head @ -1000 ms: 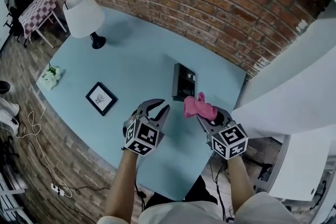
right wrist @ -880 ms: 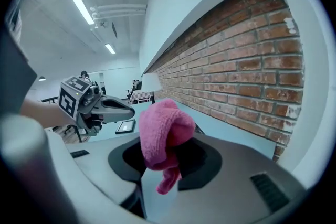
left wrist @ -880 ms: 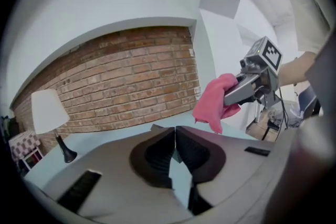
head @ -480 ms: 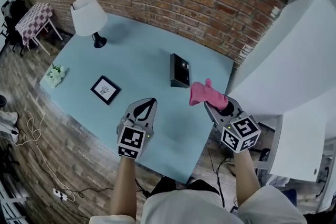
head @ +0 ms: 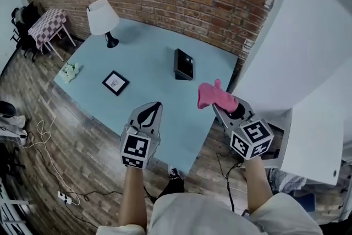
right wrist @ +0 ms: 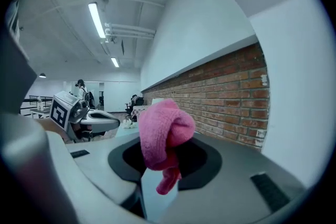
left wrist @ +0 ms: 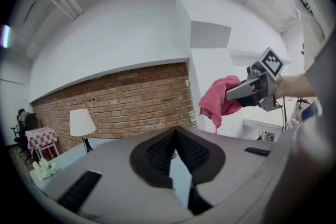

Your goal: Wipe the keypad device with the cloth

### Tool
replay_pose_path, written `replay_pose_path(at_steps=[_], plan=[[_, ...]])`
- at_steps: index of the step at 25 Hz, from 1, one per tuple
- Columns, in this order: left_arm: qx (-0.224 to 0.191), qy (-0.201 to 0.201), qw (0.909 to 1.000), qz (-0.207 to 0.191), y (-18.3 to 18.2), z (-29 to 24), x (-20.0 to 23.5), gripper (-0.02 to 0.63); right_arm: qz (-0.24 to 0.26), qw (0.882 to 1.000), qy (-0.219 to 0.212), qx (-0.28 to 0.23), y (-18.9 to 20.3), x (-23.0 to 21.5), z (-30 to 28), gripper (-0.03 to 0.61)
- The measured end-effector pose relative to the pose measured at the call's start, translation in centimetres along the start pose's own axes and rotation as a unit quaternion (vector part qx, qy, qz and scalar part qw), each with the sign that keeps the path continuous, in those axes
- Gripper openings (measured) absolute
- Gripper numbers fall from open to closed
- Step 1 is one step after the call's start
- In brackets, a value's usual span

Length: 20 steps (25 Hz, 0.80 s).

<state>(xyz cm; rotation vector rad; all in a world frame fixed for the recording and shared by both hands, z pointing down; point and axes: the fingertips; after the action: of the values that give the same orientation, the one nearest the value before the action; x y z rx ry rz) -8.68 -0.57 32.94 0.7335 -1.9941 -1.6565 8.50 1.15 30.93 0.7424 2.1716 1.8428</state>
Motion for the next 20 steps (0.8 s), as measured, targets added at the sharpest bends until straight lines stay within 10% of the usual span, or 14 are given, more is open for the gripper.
replay_pose_path(at_steps=[20], plan=[[-0.048,-0.039,0.998,-0.015,-4.8,16.2,-15.4,0.014,0.039,0.998,0.013,-0.046,-4.1,7.1,20.7,0.133]])
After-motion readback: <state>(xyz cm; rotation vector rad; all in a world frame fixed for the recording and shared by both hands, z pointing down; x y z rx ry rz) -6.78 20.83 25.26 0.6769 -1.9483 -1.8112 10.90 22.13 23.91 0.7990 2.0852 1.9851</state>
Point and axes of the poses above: the fingertips, and each gripper's own axes: z backward along the fingers, x to its left, y out of its underside, and after that the axes turned 12 degrees about z, right-handed
